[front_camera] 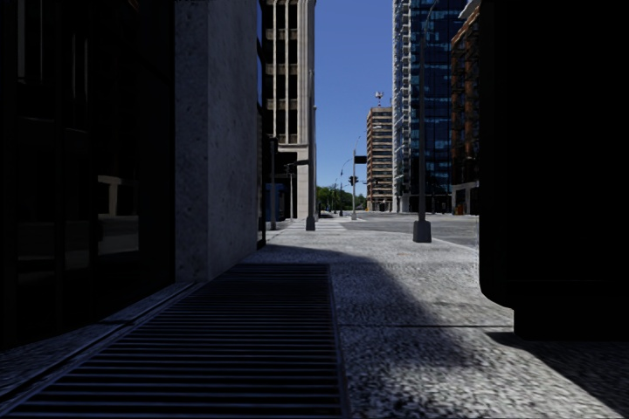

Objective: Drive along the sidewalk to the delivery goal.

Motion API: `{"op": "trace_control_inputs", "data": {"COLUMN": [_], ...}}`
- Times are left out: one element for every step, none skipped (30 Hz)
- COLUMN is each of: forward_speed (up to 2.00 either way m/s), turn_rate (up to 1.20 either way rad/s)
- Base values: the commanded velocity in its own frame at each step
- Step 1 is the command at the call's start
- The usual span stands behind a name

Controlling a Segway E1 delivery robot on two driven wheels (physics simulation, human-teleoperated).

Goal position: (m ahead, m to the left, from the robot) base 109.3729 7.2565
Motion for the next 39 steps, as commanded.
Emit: {"op": "trace_control_inputs", "data": {"forward_speed": [1.59,1.59,1.59,1.59,1.59,1.59,1.59,1.59,1.59,1.59,1.59,1.59,1.59,1.59,1.59,1.59,1.59,1.59,1.59,1.59,1.59,1.59,1.59,1.59,1.59,1.59,1.59,1.59,1.59,1.59,1.59,1.59,1.59,1.59,1.59,1.59,1.59,1.59,1.59], "turn_rate": [0.00,0.00,0.00,0.00,0.00,0.00,0.00,0.00,0.00,0.00,0.00,0.00,0.00,0.00,0.00,0.00,0.00,0.00,0.00,0.00,0.00,0.00,0.00,0.00,0.00,0.00,0.00,0.00,0.00,0.00,0.00,0.00,0.00,0.00,0.00,0.00,0.00,0.00,0.00]}}
